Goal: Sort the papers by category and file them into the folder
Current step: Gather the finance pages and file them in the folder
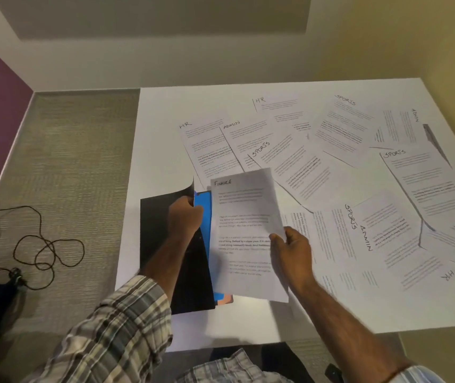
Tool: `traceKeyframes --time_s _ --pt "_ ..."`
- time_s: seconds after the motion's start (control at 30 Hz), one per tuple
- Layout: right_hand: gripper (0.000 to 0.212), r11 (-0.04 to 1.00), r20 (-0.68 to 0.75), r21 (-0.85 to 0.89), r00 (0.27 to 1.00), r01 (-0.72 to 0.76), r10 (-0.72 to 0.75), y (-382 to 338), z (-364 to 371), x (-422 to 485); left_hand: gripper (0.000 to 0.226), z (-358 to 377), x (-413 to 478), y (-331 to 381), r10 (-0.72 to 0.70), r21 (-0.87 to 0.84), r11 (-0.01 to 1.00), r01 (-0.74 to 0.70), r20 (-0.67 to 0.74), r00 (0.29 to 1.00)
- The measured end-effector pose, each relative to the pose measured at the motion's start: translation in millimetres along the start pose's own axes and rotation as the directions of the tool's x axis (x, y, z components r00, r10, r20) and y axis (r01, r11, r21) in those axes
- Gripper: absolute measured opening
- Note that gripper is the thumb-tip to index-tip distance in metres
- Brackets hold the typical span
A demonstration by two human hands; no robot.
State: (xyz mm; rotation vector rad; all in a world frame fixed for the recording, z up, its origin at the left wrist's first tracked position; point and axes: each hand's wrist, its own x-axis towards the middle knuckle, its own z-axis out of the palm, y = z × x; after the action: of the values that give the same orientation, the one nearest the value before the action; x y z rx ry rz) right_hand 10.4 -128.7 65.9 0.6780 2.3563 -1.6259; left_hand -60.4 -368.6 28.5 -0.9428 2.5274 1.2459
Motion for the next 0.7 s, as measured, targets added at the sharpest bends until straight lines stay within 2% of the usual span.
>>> traceKeyframes --time_s 0.23,0.4,0.5,0.7 --pt "0.012 0.988 0.145 -0.148 0.989 0.048 -0.026 12.7 53.2 -1.8 0.007 -12.9 -3.6 2.9 0.003 -0.061 0.998 -0.001 0.029 1.0" --pt "0.014 0.958 0.235 -0.269 0.971 0.099 -0.034 9.3 90.3 5.4 0.012 -13.9 -5.3 5.7 0.034 0.012 0.999 -0.034 -0.001 0.999" --pt "0.024 0.967 0.276 -0.25 0.961 0.053 0.019 4.1 113.5 5.6 0.014 -12.5 -5.8 6.8 0.056 0.057 0.997 -0.055 -0.02 0.998" --pt "0.024 0.97 0.398 -0.242 0.913 0.006 0.094 3.9 143.4 4.6 0.02 -9.2 -7.1 13.4 0.046 0.094 0.995 -0.042 -0.039 0.998"
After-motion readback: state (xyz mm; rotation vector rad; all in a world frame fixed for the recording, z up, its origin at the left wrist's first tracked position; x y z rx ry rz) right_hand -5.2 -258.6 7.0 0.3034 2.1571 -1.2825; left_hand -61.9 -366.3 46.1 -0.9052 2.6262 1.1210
